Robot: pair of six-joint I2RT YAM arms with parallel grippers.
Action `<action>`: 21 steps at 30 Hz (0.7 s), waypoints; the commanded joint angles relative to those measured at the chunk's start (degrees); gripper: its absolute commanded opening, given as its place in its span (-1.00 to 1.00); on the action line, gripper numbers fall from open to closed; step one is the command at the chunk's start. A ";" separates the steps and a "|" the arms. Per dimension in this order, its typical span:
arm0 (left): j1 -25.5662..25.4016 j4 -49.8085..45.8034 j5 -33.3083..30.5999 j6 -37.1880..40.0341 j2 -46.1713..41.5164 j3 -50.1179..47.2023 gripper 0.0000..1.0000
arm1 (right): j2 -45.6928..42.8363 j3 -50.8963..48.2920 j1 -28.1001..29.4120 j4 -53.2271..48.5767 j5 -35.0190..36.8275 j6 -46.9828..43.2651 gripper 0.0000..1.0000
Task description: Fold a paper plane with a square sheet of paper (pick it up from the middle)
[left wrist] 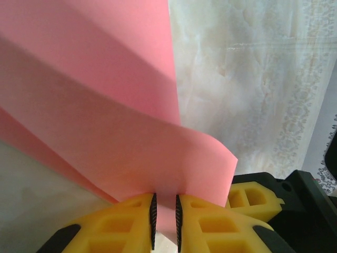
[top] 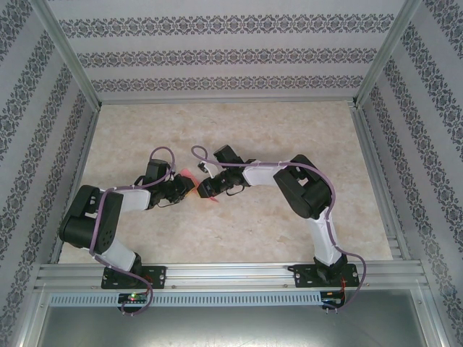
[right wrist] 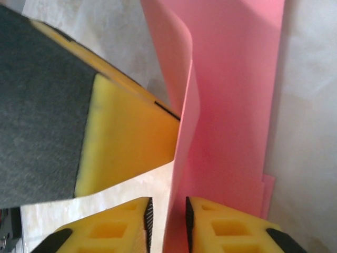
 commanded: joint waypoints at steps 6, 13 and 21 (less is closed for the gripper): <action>0.21 -0.45 -1.29 1.23 1.98 0.88 -0.58 | -4.99 0.10 0.03 -7.16 2.76 -10.57 -0.35; 0.29 -1.11 -1.27 1.40 2.52 1.44 -0.59 | -6.73 -0.43 0.19 -11.14 5.48 -16.56 -0.28; 0.28 -1.57 -1.03 1.52 2.44 1.73 -0.59 | -5.46 0.88 0.38 -14.19 6.15 -19.19 -0.33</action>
